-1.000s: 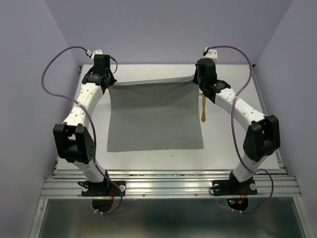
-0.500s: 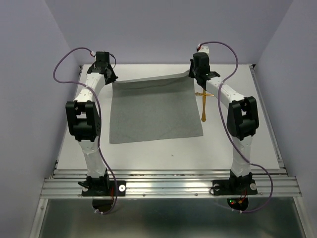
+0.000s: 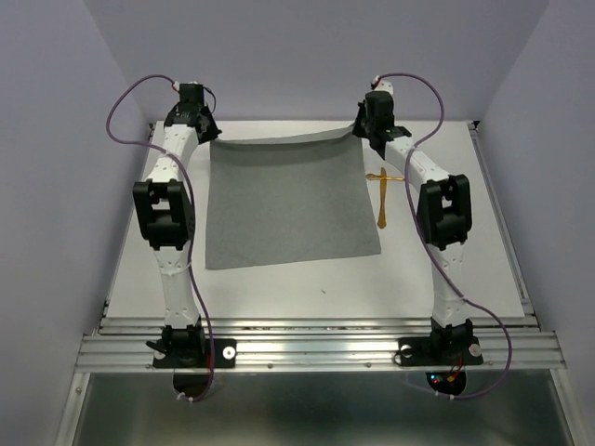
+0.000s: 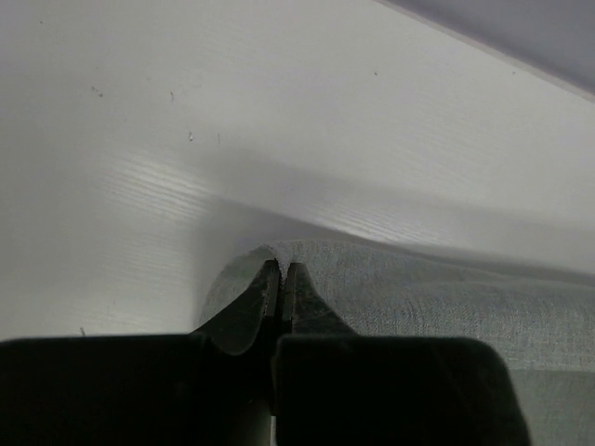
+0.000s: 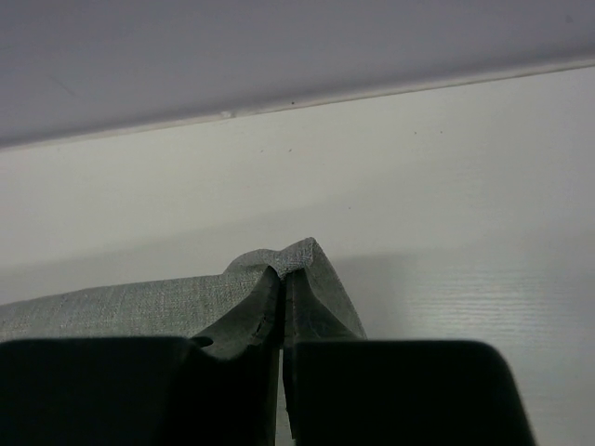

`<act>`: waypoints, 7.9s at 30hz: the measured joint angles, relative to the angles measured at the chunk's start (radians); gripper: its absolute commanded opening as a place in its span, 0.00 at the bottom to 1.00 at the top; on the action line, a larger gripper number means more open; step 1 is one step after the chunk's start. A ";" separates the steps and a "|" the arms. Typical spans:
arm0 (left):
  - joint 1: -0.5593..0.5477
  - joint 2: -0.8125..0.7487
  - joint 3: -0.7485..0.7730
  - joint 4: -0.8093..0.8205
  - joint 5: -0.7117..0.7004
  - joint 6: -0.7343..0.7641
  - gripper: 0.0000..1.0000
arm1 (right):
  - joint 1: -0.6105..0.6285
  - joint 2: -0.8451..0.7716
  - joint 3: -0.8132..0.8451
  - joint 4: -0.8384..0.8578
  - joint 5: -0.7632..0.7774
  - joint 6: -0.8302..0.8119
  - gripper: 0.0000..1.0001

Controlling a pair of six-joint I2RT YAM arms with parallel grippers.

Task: Fold the napkin into a case and place the utensils inside
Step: Fold and flatten the napkin at the center of the board, then smooth out the rectangle-folded napkin at the center of the board.

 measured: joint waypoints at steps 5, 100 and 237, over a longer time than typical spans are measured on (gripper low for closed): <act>0.000 -0.028 -0.064 0.007 0.014 0.002 0.00 | -0.008 -0.031 -0.061 -0.013 -0.041 0.026 0.01; -0.030 -1.166 -1.395 -0.043 -0.070 -0.457 0.00 | 0.075 -0.938 -1.325 -0.058 -0.293 0.293 0.01; -0.053 -0.426 -0.867 0.195 0.114 -0.148 0.43 | 0.112 -0.102 -0.479 -0.013 -0.410 0.268 0.18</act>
